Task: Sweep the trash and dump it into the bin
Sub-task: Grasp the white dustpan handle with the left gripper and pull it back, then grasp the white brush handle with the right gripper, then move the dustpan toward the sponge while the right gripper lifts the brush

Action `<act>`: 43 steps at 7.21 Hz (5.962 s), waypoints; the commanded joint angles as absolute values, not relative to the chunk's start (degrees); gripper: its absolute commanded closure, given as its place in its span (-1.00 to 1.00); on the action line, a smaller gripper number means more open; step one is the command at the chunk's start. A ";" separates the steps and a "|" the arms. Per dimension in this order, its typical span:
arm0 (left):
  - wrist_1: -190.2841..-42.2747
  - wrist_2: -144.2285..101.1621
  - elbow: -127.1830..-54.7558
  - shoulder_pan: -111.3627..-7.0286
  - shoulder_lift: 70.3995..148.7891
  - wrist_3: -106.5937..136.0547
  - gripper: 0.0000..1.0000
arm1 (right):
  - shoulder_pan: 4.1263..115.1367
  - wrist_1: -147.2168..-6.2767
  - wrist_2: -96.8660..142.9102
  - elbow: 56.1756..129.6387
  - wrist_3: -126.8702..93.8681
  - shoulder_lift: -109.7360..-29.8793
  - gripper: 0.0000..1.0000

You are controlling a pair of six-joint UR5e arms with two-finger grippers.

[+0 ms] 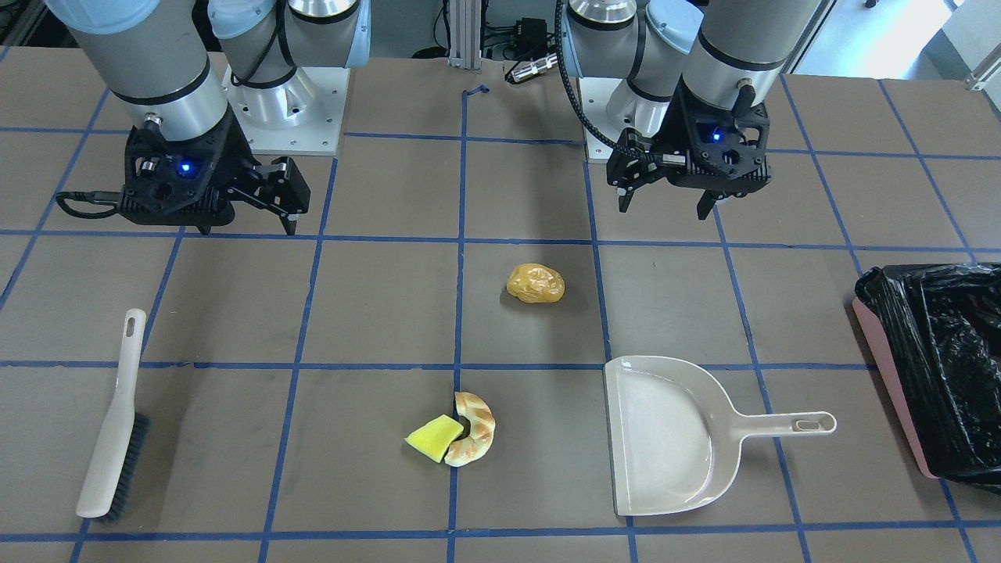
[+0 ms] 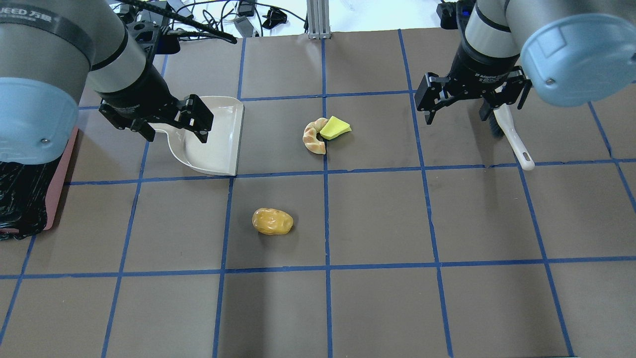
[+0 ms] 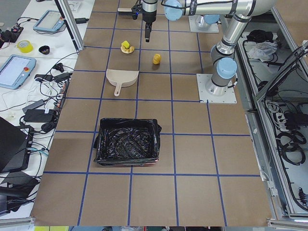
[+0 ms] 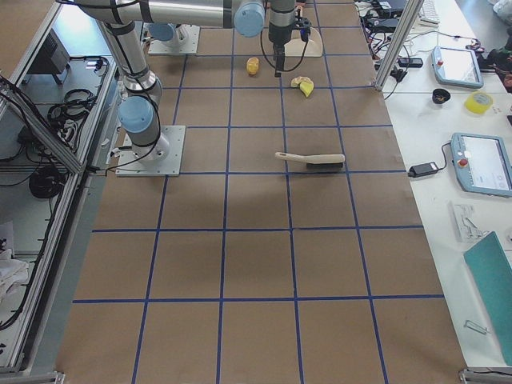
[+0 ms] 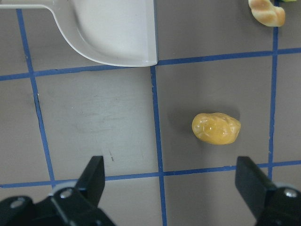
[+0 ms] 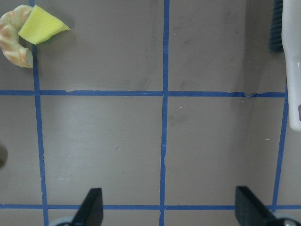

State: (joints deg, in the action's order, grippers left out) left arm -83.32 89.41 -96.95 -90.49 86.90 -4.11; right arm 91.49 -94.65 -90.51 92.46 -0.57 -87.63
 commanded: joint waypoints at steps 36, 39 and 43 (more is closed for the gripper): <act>-68.38 98.97 -81.48 -74.26 122.61 73.73 1.00 | 71.10 -109.07 -96.24 98.70 11.12 -69.52 -1.00; -67.41 94.68 -77.98 -77.25 123.13 82.85 1.00 | 71.19 -111.17 -95.97 98.88 11.95 -66.54 -0.92; -70.38 94.57 -76.99 -83.31 123.05 94.88 1.00 | 71.10 -111.62 -95.98 99.14 12.57 -66.27 -0.40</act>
State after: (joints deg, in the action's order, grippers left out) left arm -68.86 94.75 -77.06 -81.93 123.12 90.02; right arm 71.18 -111.52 -96.01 99.02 12.51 -66.30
